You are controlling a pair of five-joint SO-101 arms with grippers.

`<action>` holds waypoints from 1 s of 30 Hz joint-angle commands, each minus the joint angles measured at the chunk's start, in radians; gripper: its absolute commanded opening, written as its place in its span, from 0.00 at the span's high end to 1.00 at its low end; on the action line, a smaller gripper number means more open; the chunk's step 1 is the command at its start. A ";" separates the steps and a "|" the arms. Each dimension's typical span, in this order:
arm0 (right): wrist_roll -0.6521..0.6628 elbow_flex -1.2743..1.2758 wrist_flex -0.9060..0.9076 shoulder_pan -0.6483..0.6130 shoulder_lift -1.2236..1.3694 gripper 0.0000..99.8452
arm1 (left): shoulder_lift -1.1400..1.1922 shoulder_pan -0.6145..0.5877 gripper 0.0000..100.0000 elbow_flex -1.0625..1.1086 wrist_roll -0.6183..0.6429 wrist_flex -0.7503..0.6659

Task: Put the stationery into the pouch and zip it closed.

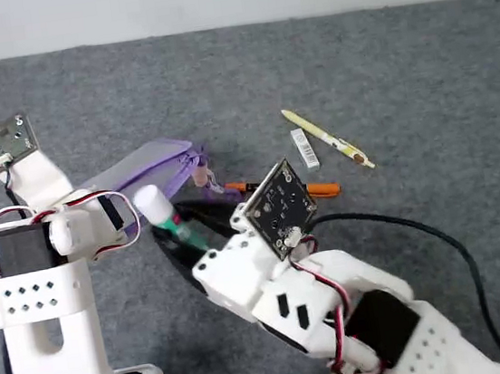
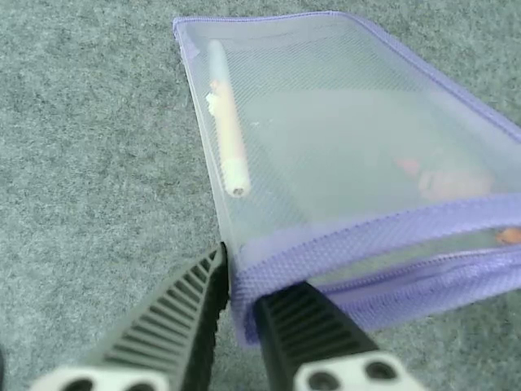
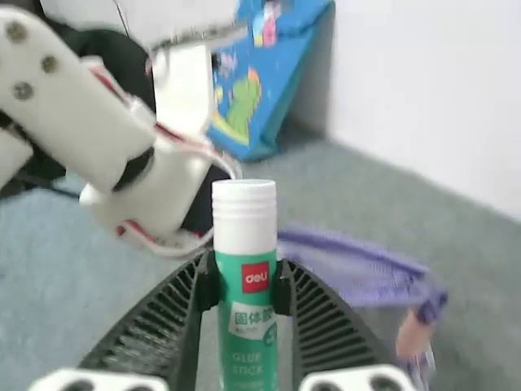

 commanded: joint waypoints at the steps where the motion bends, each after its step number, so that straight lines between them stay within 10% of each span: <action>1: 0.061 0.101 -0.234 -0.010 -0.018 0.99 | 0.000 0.003 0.99 -0.004 0.009 0.005; 14: 0.170 0.321 -0.905 0.087 0.166 0.99 | 0.002 0.005 0.99 -0.067 0.009 0.060; 30: 0.098 0.213 -0.989 0.099 0.421 0.99 | 0.005 0.003 0.99 -0.068 0.009 0.057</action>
